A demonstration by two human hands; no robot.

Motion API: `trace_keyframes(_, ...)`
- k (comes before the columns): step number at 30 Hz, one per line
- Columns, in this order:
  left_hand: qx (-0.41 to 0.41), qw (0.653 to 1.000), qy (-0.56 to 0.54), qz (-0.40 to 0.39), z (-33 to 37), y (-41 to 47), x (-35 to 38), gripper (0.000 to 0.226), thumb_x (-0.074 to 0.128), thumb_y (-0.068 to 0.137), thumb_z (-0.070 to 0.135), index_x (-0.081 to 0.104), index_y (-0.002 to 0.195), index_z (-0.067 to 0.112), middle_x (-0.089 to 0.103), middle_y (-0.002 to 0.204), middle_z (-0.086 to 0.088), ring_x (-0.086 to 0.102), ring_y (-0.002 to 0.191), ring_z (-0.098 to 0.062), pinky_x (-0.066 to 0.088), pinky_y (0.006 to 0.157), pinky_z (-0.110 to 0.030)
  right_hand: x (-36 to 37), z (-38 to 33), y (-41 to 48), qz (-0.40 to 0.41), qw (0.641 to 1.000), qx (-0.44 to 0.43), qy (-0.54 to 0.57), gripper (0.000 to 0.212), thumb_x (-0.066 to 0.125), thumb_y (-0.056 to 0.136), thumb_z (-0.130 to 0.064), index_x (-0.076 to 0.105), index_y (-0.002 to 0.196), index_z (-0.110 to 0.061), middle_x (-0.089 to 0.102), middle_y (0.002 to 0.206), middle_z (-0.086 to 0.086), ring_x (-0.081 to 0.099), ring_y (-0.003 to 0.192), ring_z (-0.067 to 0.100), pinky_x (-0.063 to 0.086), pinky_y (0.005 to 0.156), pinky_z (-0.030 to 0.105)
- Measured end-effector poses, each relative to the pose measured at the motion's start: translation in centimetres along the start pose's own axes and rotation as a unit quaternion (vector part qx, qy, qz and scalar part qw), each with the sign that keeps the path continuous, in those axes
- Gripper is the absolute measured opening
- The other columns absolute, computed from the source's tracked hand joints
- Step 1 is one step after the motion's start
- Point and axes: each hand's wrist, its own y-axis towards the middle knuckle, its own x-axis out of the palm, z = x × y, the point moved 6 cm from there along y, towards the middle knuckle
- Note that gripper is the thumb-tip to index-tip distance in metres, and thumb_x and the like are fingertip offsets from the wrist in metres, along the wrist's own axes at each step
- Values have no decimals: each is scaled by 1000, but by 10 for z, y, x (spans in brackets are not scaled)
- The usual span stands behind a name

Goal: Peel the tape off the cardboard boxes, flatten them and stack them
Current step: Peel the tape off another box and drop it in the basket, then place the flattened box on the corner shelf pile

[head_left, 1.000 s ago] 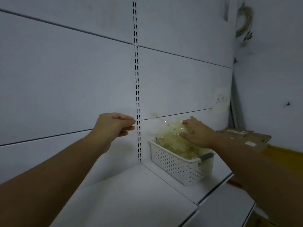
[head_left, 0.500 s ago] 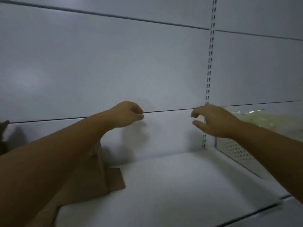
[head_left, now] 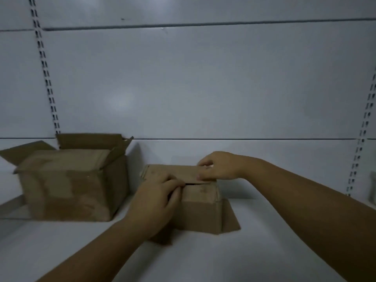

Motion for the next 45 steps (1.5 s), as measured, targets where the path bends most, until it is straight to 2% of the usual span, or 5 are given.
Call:
trace_keyframes(9,96,995,-15,-12,0,-42,-4,42,47,88,48,64,115,21,65,114,3,55,105,-9,47,89,-32,9,-31,-29,-90,996,25,-3,89,76,66,-37,20,135,-43,40,127,-10,52,107,15,48,92,35)
trace_keyframes(22,31,987,-96,129,18,-62,-4,51,79,57,7,51,96,24,53,100,-3,39,94,-14,33,77,-23,-8,-90,-107,228,932,-106,-260,40,37,79,-42,61,101,-19,63,84,-3,56,71,15,43,62,28)
trace_keyframes(33,-120,860,-429,-249,20,-83,58,92,56,73,-21,22,133,40,47,133,9,44,128,-9,37,107,-30,12,-49,-91,244,966,-23,78,41,47,93,-39,58,61,-14,49,53,-6,45,48,1,33,47,12)
trace_keyframes(38,-30,830,-497,-253,52,-89,43,65,47,76,-23,71,98,33,70,98,18,64,102,-6,49,89,-19,23,-26,-83,233,961,33,148,45,43,92,-48,60,60,-22,49,57,-11,47,50,-1,34,49,10)
trace_keyframes(45,-266,917,-268,132,-35,-56,3,91,82,65,31,28,138,26,30,139,1,32,128,-14,29,103,-27,36,-18,-79,256,947,35,191,53,45,87,-55,61,68,-9,48,64,4,44,50,6,30,45,12)
